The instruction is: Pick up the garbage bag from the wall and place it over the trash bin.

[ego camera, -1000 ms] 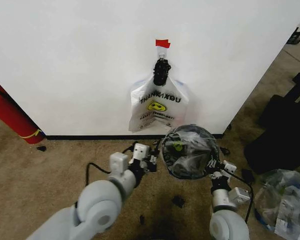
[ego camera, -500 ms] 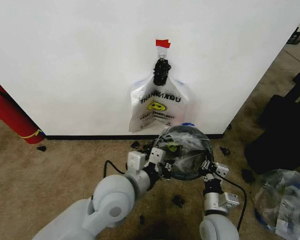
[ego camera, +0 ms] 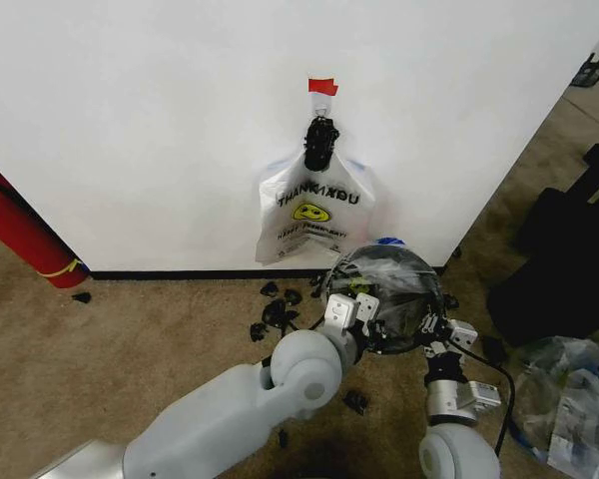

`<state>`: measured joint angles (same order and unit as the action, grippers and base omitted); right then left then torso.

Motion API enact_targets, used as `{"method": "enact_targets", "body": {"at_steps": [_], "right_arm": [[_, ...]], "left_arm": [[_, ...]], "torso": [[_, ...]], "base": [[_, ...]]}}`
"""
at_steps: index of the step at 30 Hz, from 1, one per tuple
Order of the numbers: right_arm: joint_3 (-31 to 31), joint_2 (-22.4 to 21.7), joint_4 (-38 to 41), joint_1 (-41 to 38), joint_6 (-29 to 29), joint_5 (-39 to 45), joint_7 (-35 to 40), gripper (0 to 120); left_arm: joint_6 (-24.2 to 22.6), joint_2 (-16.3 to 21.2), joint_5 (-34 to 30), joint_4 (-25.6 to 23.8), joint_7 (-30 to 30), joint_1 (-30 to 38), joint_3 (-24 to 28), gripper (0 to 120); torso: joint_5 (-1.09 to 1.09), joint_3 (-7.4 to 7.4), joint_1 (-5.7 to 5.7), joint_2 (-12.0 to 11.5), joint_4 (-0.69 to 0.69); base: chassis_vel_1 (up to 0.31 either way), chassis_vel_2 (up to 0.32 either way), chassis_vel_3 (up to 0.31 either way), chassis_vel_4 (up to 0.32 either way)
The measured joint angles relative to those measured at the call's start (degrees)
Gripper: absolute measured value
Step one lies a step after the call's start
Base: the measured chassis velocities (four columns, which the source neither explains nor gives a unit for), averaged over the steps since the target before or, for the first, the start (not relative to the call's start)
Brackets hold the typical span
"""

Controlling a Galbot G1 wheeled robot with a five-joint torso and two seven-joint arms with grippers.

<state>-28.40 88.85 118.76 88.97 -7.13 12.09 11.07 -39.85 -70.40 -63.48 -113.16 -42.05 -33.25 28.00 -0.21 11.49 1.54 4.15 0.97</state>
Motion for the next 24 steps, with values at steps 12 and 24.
{"method": "enact_targets", "body": {"at_steps": [12,24], "right_arm": [[-0.05,0.96,3.67,3.38,-0.28,-1.22,-0.13,0],[0.16,0.8,5.12,4.78,-0.52,-1.96,-0.34,0]], "left_arm": [[-0.5,-3.2,3.31,5.95,0.87,2.7,1.1,0],[-0.89,-6.05,2.2,10.43,-0.68,5.34,2.37,0]], "torso": [[-0.01,0.0,0.0,0.0,0.02],[0.0,0.0,0.0,0.0,0.02]], "base": [[0.0,0.0,0.0,0.0],[0.0,0.0,0.0,0.0]]}}
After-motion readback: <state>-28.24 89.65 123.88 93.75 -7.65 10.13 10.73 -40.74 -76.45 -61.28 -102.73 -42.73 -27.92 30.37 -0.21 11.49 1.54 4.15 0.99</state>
